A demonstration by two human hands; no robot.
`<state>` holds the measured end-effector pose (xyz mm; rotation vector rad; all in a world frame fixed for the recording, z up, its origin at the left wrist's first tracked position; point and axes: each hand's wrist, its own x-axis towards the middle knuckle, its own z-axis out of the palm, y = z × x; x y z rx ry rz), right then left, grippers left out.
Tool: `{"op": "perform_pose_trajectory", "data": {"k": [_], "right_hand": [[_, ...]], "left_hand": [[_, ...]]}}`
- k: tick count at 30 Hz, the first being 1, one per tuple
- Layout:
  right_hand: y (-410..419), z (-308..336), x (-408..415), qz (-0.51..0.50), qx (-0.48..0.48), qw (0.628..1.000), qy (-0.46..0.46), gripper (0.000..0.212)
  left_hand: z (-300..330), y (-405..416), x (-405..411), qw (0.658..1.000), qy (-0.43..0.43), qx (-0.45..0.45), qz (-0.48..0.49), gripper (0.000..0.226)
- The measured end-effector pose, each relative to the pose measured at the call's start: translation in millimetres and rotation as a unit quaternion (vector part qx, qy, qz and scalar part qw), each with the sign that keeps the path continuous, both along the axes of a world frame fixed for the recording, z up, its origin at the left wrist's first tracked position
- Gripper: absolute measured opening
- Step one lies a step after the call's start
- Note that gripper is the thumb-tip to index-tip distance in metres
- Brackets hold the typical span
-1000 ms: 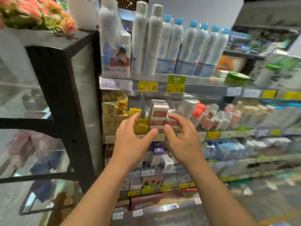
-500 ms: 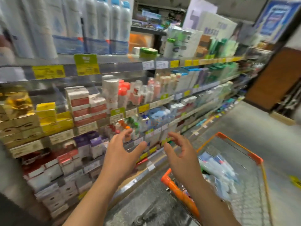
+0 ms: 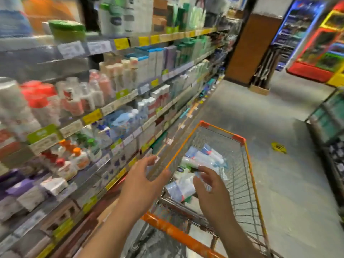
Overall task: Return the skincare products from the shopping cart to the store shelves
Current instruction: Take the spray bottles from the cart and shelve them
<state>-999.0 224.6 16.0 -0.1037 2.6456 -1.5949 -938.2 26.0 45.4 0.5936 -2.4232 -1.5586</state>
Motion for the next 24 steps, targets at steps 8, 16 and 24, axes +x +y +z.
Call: {"op": "perform_pose_trajectory", "data": {"k": [8,16,24], "right_hand": [[65,-46,-59,-0.108,-0.016,0.99,-0.092,0.022],[111,-97,-130,-0.165,-0.046,0.968,-0.184,0.025],[133,-169,-148,-0.043,0.134,0.957,-0.254,0.031]], "left_hand": [[-20,47,-83,0.998,-0.052,0.002,-0.04,0.049],[-49,80,-157,0.993,-0.105,-0.007,-0.053,0.04],[-78,96,-194,0.987,-0.14,0.002,-0.072,0.035]]}}
